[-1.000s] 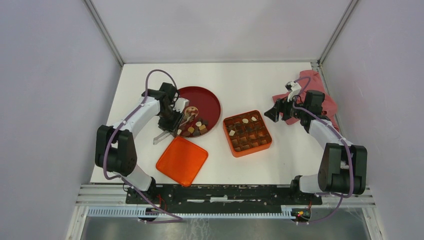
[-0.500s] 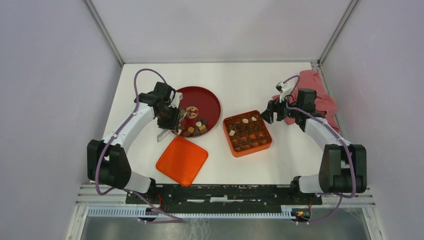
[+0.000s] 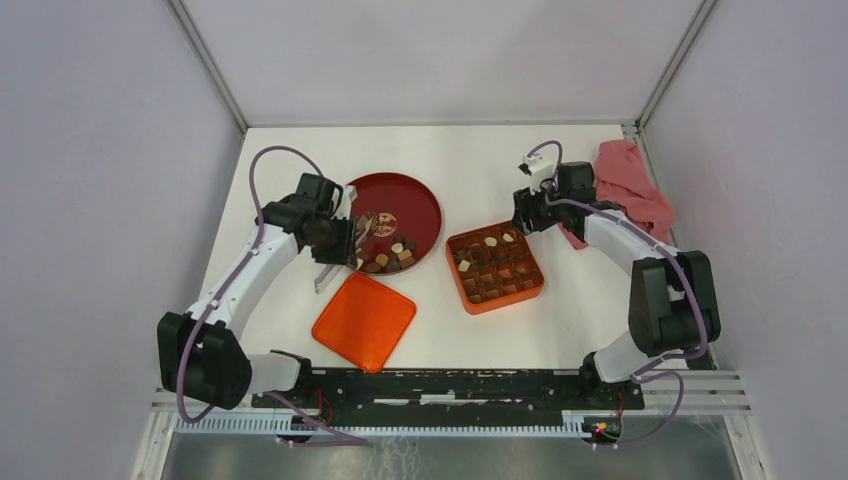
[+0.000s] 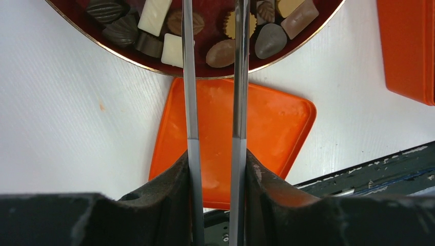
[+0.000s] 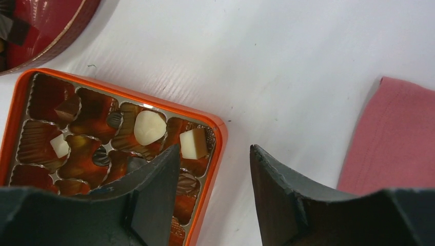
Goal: Pack the chocolate
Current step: Place the fake chocolate in the packing box, then adjust the packing box at the center of the board.
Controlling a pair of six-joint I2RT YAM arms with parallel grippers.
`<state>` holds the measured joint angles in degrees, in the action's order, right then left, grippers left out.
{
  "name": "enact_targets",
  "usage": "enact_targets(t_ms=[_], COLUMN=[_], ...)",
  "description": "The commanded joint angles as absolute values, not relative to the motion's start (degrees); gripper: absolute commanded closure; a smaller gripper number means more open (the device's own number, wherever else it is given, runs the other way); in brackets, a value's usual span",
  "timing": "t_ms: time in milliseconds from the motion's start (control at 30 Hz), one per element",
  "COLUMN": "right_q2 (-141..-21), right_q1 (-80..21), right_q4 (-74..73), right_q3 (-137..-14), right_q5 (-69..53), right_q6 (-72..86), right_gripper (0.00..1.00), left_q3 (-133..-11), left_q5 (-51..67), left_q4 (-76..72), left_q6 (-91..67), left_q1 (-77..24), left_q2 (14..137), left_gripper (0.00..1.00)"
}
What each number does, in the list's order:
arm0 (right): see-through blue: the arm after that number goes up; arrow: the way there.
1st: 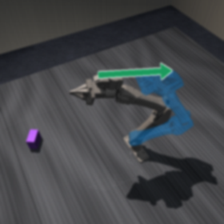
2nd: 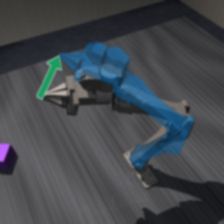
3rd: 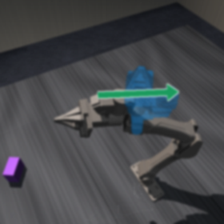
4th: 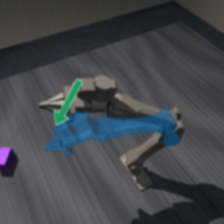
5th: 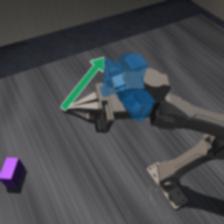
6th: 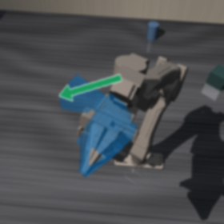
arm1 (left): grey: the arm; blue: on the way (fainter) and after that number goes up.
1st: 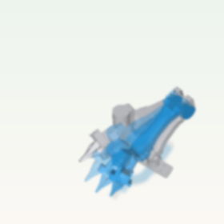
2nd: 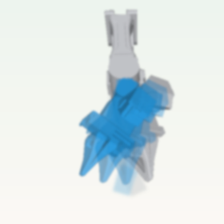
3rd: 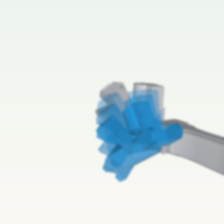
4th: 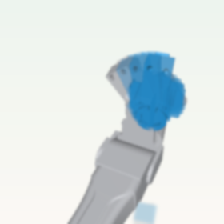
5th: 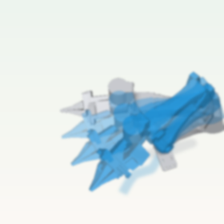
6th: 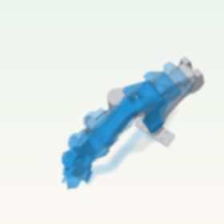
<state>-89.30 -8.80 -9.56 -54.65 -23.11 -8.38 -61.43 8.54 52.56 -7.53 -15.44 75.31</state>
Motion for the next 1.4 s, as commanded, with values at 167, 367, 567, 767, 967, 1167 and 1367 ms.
enact_targets(t_ms=[167,367,567,767,967,1167,1367], right_q2=[-91.1,-94.1,-92.6,-89.4,-85.2,-85.9,-88.8], right_q1=[-12.0,-12.4,-12.8,-12.8,-12.6,-12.4,-12.4], right_q4=[-10.3,-10.6,-7.7,-4.5,-2.9,-4.4,-4.5], right_q3=[-55.9,-57.1,-54.8,-52.5,-52.7,-59.2,-68.5], right_q5=[-14.3,-11.8,-10.6,-8.1,-7.7,-10.7,-11.1], right_q6=[-7.8,-6.7,-4.1,-0.4,3.6,6.3,6.7], right_gripper=[0.47,0.57,0.75,0.96,1.0,1.0,1.0], left_q3=[-57.9,-57.3,-57.3,-57.2,-56.4,-56.0,-56.0], left_q5=[12.0,12.7,13.6,16.6,18.2,18.4,18.6], left_q4=[46.1,46.1,46.1,44.3,40.6,38.7,37.6], left_q6=[-12.8,-13.3,-14.4,-16.8,-20.2,-20.9,-19.8], left_q1=[-15.3,-15.3,-15.3,-15.5,-16.6,-17.3,-17.7], left_q2=[67.7,67.3,65.9,64.2,61.7,59.9,58.7], left_gripper=[0.98,0.98,0.98,0.98,0.98,0.98,0.98])
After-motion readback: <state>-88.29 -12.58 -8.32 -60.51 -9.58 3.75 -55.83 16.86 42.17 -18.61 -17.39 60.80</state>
